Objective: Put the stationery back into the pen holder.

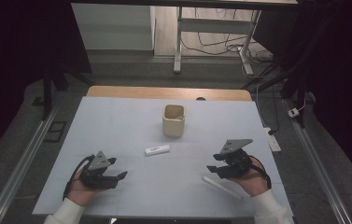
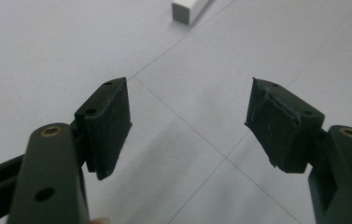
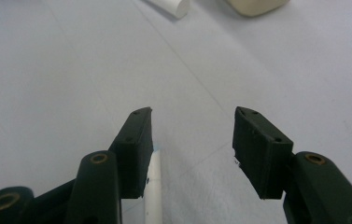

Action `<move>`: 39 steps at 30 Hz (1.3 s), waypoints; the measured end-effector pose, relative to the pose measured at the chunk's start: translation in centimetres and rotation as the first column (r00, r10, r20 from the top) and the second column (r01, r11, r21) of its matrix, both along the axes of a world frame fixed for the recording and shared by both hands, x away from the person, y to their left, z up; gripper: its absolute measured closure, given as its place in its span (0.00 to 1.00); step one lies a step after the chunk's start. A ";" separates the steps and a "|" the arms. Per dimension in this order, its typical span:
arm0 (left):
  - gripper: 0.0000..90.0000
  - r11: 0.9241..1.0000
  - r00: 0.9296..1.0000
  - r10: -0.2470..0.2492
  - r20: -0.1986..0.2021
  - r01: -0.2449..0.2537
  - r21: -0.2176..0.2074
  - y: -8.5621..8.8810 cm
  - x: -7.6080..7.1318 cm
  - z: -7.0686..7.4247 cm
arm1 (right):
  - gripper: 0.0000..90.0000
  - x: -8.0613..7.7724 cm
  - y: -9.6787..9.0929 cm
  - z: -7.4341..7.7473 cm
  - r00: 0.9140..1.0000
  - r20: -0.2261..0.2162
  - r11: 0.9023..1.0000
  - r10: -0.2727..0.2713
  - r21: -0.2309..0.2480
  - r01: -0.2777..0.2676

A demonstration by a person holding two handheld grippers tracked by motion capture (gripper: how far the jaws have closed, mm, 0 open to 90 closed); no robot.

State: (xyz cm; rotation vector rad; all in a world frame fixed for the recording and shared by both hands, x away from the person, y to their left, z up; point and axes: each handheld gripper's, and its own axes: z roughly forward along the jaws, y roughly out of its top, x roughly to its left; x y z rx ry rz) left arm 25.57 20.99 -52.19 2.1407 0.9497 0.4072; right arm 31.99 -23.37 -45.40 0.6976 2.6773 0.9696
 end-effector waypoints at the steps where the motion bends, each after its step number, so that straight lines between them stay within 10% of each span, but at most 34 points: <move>1: 0.33 1.000 1.000 0.001 0.000 -0.001 -0.002 0.0 0.0 0.0 | 0.52 0.0 0.0 -0.1 1.000 0.003 1.000 0.003 -0.010 -0.003; 39: 0.33 1.000 1.000 -0.009 0.000 0.009 -0.001 -0.1 0.0 0.0 | 0.51 -1.6 0.0 -2.7 0.992 -0.125 0.987 0.008 -0.158 -0.028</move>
